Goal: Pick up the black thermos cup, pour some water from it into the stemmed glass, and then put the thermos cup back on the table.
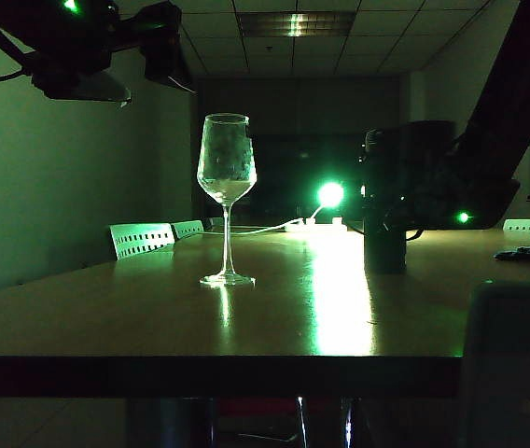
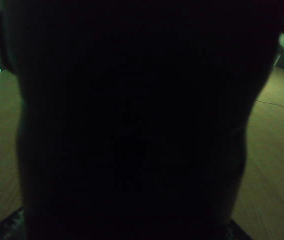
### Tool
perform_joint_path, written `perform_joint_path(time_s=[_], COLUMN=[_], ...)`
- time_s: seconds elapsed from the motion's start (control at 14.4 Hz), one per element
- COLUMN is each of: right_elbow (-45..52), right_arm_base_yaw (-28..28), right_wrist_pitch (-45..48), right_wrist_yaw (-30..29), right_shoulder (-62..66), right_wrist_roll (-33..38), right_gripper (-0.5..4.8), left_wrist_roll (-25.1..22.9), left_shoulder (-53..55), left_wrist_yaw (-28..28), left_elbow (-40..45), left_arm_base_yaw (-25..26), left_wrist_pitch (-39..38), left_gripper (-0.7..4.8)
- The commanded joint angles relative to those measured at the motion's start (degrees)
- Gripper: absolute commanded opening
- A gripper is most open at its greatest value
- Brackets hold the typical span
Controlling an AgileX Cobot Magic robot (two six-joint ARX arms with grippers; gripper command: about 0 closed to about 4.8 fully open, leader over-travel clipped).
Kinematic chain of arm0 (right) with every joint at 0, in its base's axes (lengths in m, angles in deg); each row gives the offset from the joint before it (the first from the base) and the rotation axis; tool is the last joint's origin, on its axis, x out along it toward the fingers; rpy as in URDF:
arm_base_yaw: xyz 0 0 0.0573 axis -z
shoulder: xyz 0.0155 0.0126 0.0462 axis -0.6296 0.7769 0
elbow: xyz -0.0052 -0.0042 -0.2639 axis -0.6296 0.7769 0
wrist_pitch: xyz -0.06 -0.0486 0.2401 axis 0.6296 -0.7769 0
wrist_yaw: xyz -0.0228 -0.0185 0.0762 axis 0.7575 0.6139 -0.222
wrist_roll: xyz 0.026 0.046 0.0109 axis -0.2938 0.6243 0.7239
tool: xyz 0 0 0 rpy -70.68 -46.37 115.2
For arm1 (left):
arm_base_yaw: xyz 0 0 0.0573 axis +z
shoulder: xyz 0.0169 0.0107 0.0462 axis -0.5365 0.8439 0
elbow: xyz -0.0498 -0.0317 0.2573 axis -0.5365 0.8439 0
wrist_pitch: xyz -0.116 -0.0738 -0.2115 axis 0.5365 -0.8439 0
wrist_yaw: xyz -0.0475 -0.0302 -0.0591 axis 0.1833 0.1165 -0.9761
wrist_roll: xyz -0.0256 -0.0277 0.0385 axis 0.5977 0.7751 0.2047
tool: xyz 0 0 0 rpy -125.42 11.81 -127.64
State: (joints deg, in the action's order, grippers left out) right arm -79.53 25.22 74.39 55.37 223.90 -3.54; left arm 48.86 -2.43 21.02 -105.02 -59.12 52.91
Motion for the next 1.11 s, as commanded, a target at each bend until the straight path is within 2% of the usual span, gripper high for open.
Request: perform_joint_path(time_s=[0.07,0.21,0.28,0.35,0.42,0.49,0.7,0.9,1.11], right_elbow=[-0.33,-0.33,-0.33,-0.33,-0.33,-0.33,-0.24,-0.24,-0.24], right_arm_base_yaw=[0.39,0.61,0.61,0.61,0.61,0.61,0.61,0.42,0.13], right_wrist_pitch=[0.02,-0.28,-0.26,-0.24,-0.26,-0.24,-0.61,-9.75,-10.6], right_wrist_yaw=[0.09,0.11,0.11,0.09,0.07,0.07,0.09,-0.42,-4.59], right_shoulder=[-0.2,-0.2,-0.2,-0.22,-0.22,-0.22,-0.76,-6.54,-12.74], right_wrist_roll=[0.17,0.15,0.17,0.17,0.17,0.17,-0.04,-0.26,-0.24], right_gripper=[4.79,4.79,4.49,2.8,1.55,1.24,1.25,1.25,1.25], left_wrist_roll=[0.0,0.52,1.36,1.49,1.49,1.49,1.49,1.46,1.44], left_shoulder=[-0.17,-0.17,-0.17,-0.17,-0.17,-0.17,-0.17,-0.2,-0.46], left_wrist_yaw=[-0.28,-0.28,-0.28,-0.26,-0.26,-0.26,-0.24,-0.13,0.02], left_elbow=[-0.2,-0.2,-0.2,-0.2,-0.2,-0.2,-0.2,-0.22,-0.22], left_arm_base_yaw=[-0.02,-0.02,-0.02,-0.02,-0.02,-0.02,-0.02,-0.02,0.0], left_wrist_pitch=[-0.15,-1.03,-1.14,-1.22,-1.25,-1.27,-1.55,-1.55,-1.53], left_gripper=[4.79,4.79,4.79,4.79,4.79,4.79,4.79,4.79,4.79])
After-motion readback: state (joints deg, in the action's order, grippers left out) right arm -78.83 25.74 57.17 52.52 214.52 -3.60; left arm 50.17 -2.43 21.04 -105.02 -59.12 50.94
